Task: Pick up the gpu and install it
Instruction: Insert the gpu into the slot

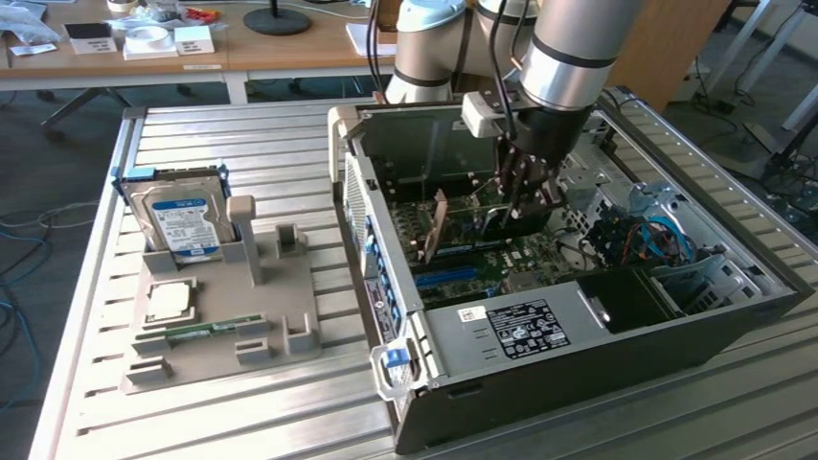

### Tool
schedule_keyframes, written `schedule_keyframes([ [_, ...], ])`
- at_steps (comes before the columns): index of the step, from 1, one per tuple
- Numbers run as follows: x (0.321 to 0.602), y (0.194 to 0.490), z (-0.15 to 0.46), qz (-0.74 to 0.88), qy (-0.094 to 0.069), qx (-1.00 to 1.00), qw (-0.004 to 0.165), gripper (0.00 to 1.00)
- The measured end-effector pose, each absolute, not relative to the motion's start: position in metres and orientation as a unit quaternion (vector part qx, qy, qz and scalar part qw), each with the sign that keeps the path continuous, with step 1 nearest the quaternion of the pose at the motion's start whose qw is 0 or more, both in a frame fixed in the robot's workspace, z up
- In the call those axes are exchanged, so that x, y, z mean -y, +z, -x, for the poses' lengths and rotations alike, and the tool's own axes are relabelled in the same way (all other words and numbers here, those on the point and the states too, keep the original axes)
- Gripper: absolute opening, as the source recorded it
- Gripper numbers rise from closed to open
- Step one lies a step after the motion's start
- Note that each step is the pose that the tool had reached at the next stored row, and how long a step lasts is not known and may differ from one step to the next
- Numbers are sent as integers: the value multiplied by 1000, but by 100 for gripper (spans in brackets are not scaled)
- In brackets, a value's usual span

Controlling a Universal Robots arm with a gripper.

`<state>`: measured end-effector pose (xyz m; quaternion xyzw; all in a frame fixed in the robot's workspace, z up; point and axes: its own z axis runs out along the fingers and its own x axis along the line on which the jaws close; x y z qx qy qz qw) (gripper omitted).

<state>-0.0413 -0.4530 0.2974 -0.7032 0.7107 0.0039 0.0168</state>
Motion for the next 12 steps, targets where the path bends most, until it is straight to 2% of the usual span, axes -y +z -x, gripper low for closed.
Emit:
schedule_keyframes([
  [12, 453, 294, 41, 703, 4, -711, 17, 27],
])
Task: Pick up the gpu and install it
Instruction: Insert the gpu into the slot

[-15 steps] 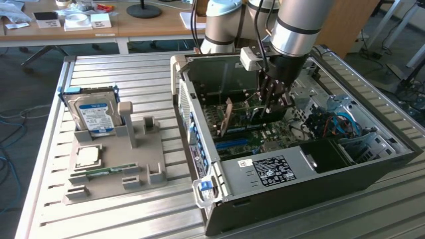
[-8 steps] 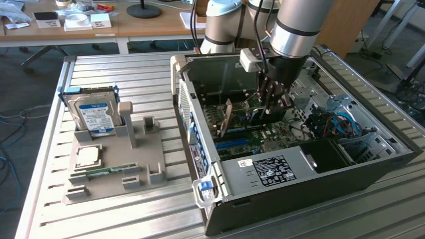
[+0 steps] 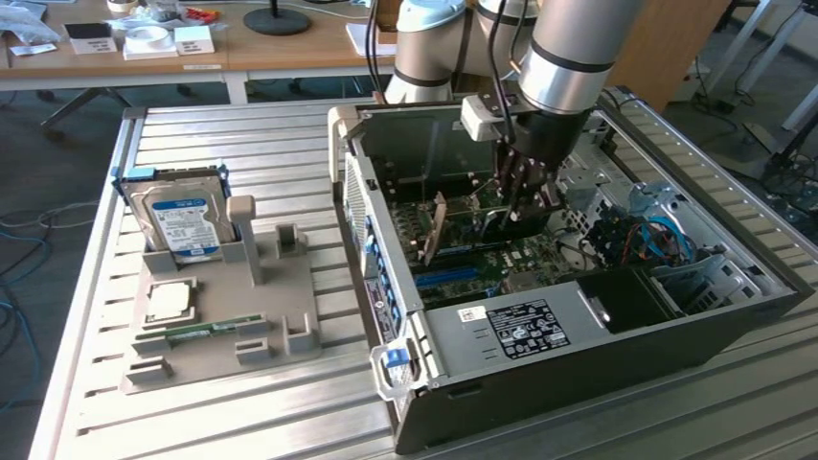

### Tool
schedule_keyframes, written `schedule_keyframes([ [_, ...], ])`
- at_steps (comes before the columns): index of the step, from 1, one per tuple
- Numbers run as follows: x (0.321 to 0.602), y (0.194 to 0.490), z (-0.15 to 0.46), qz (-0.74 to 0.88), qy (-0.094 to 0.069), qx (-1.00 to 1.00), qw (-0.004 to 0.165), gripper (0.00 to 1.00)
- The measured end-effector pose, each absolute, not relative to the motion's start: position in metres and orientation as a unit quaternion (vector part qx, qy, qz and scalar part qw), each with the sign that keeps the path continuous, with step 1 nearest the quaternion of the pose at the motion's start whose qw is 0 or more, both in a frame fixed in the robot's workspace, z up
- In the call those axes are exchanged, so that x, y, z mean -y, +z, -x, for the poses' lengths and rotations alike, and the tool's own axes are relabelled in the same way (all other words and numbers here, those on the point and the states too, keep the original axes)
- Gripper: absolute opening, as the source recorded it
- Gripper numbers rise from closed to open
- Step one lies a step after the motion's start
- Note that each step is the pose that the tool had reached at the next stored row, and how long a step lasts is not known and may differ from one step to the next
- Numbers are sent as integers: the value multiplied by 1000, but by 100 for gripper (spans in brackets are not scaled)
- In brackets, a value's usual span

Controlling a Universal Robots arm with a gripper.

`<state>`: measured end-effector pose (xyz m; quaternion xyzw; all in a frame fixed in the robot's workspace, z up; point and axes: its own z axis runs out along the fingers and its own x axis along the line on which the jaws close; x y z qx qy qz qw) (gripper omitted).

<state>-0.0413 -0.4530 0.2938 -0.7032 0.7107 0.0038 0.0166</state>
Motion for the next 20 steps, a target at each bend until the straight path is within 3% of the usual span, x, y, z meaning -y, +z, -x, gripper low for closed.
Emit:
schedule_keyframes([
  [20, 453, 286, 46, 703, 3, -711, 17, 27],
])
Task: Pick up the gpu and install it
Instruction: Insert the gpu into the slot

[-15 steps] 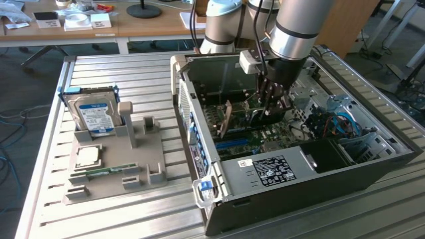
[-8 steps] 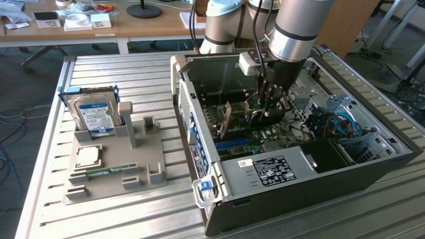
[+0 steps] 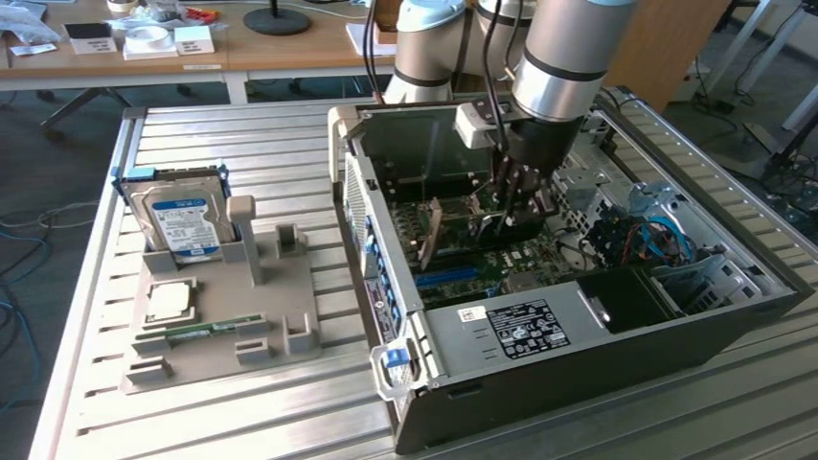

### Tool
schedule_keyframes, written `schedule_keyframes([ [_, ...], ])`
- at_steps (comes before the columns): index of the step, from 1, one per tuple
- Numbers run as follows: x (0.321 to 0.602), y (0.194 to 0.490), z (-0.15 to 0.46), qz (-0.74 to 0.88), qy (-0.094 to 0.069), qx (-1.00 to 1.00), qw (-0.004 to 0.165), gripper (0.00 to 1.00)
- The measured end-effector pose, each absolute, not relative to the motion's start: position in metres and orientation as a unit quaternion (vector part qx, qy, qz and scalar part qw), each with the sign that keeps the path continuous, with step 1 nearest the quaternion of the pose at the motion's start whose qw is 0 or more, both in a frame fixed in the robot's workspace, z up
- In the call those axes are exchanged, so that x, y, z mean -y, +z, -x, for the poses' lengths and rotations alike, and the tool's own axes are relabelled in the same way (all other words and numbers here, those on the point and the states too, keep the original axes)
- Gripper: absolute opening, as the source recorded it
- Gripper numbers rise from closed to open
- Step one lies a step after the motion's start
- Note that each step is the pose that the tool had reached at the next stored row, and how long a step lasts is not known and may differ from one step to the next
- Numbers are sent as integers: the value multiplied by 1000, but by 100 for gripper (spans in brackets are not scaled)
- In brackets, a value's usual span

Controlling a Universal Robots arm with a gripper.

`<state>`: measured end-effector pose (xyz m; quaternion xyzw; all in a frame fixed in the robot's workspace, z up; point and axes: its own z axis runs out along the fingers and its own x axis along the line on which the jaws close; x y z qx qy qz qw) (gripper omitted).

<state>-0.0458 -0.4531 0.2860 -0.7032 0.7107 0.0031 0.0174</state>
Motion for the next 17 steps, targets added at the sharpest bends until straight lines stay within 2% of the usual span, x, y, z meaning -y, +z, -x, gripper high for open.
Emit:
schedule_keyframes([
  [17, 459, 285, 54, 703, 3, -711, 18, 27],
])
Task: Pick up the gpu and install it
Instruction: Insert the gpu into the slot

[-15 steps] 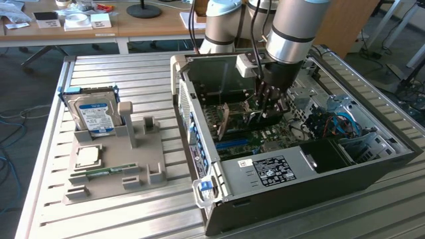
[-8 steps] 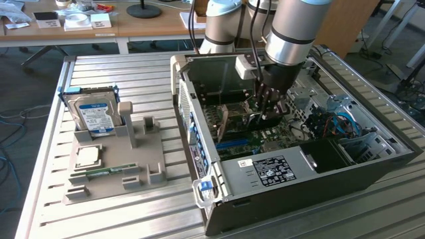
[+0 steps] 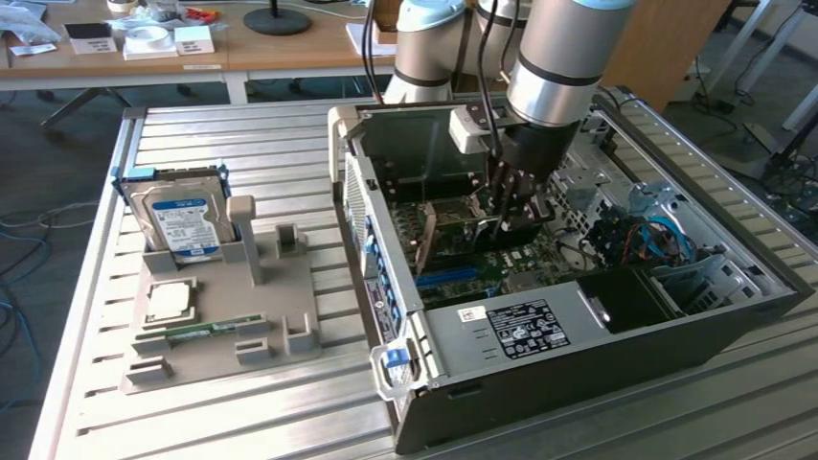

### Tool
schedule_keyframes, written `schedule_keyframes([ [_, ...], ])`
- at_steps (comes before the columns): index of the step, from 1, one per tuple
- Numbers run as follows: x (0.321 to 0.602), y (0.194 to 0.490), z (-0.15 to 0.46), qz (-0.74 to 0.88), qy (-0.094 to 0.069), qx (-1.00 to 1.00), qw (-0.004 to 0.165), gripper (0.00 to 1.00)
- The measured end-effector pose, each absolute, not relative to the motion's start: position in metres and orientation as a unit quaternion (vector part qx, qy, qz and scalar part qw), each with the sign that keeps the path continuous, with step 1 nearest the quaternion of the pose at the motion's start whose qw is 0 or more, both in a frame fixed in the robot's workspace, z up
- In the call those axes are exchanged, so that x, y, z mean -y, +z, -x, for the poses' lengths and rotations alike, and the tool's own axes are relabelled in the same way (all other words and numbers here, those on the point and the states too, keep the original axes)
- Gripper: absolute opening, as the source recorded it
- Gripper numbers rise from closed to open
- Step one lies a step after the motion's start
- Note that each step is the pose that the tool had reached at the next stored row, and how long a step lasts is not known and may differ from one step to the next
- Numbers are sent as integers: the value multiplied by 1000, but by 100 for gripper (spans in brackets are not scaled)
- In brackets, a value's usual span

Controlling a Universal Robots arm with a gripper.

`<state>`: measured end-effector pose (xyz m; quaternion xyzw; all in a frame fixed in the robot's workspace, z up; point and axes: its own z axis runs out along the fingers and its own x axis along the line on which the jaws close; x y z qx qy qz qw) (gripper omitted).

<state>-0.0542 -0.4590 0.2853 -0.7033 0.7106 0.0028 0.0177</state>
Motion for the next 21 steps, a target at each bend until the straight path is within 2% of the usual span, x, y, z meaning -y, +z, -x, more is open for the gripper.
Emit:
schedule_keyframes([
  [21, 459, 284, 54, 703, 3, -711, 18, 27],
])
